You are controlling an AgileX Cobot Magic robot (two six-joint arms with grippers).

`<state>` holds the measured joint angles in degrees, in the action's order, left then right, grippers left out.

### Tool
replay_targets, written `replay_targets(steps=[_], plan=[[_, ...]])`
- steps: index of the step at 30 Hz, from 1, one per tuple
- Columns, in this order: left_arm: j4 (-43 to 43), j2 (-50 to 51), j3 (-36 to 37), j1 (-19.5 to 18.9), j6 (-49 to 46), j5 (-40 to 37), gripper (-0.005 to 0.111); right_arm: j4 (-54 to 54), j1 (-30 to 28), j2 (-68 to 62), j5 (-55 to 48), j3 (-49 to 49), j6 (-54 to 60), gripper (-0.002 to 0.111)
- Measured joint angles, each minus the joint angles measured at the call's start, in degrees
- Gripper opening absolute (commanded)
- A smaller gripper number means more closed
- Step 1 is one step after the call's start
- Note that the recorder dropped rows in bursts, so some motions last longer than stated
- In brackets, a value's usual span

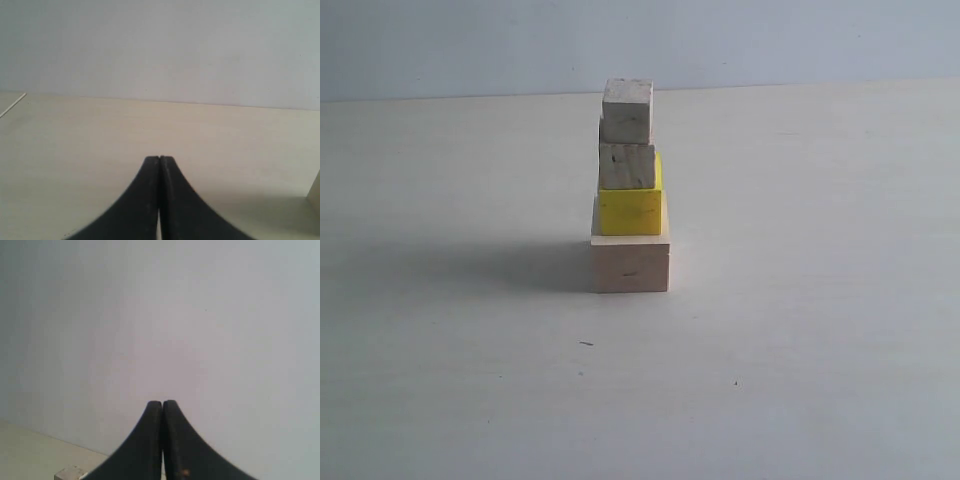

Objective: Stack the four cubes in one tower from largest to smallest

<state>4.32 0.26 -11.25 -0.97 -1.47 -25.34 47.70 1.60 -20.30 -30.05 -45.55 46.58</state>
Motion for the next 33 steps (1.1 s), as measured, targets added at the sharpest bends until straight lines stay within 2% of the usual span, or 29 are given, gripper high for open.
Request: replay_targets(steps=[9, 18, 33], plan=[[4.77, 0.00, 10.79, 0.00, 0.00, 7.90, 0.000, 0.00, 0.00, 0.00, 0.00, 0.00, 0.00, 0.000], [5.79, 0.00, 11.05, 0.00, -2.25, 4.51, 0.000, 0.00, 0.00, 0.00, 0.00, 0.00, 0.00, 0.000], [5.79, 0.00, 11.05, 0.00, -4.06, 4.37, 0.000, 0.00, 0.00, 0.00, 0.00, 0.00, 0.00, 0.000]])
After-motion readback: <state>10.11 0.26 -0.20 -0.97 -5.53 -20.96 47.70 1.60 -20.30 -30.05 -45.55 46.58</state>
